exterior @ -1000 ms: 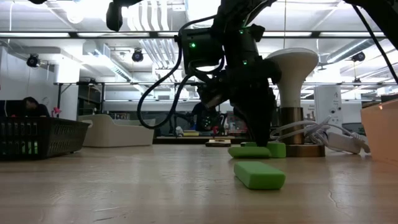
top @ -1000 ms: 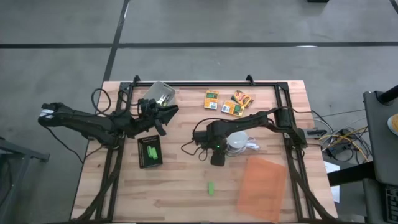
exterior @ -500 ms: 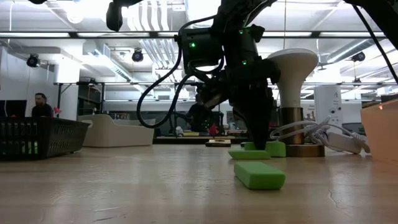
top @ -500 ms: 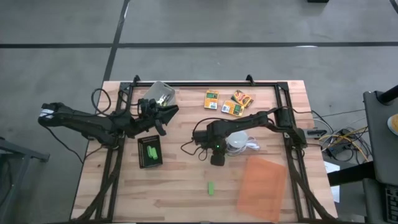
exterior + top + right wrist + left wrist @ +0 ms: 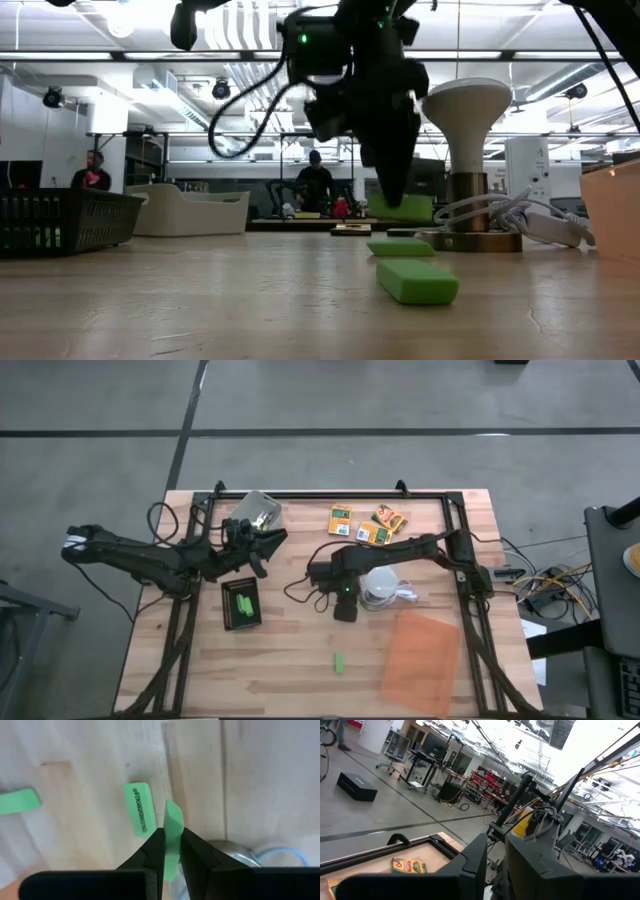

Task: Pick & Place School Supplies
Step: Put the green eraser into the black bin

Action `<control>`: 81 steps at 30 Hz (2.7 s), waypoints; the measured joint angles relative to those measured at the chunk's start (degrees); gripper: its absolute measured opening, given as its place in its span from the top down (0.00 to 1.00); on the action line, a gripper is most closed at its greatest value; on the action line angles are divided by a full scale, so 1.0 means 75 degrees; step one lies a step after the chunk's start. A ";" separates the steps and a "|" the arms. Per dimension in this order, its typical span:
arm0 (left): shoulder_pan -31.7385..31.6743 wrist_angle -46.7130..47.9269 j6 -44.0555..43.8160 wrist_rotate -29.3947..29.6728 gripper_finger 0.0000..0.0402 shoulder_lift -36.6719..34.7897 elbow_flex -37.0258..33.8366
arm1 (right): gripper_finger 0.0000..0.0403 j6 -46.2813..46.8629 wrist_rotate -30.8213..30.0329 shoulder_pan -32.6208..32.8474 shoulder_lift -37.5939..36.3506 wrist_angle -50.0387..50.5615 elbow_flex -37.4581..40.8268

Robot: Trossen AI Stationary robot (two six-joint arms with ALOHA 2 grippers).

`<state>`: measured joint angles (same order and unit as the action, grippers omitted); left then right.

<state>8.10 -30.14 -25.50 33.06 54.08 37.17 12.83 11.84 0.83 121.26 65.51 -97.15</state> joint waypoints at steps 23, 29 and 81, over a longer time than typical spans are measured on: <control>0.0008 0.0245 -0.0009 -0.0152 0.81 -0.0276 -0.0003 | 0.89 -0.0599 -0.1032 -0.1157 -0.1970 0.0180 -0.1890; 0.0012 0.0989 -0.0009 -0.0692 0.81 -0.0273 -0.0003 | 0.89 -0.0598 -0.1079 -0.1307 -0.2591 -0.0510 -0.1770; 0.0017 0.1741 0.1991 -0.1537 0.78 0.0472 -0.0003 | 0.89 -0.1108 0.1020 -0.1108 -0.2402 -0.4201 -0.0858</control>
<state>8.23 -17.08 -10.56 21.53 57.63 37.15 4.51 19.49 -7.48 103.24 34.00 -103.59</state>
